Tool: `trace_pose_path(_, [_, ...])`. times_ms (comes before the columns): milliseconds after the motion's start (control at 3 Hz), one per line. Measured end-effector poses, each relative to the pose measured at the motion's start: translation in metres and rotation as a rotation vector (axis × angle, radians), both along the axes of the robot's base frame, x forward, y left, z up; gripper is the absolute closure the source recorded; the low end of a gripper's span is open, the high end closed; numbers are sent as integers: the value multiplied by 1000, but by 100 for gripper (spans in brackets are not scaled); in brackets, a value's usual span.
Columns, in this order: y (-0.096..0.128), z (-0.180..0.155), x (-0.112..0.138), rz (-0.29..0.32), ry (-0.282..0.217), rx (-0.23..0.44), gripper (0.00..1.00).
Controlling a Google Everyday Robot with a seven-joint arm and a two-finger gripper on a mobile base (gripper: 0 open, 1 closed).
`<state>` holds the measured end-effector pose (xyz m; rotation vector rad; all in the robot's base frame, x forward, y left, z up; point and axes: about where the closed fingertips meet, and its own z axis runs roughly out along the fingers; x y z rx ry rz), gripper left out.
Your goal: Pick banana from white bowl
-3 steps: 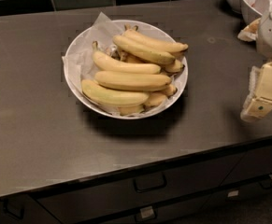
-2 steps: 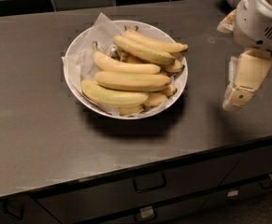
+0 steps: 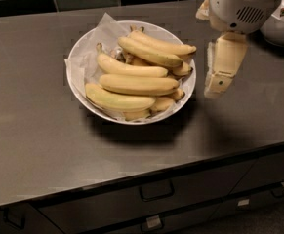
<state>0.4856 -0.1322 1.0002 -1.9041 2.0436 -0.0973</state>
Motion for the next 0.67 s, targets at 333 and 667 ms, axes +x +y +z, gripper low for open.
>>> trace_pose_path(333, [20, -3, 21, 48, 7, 13, 19])
trace_pose_path(667, [45, -8, 44, 90, 20, 35, 31])
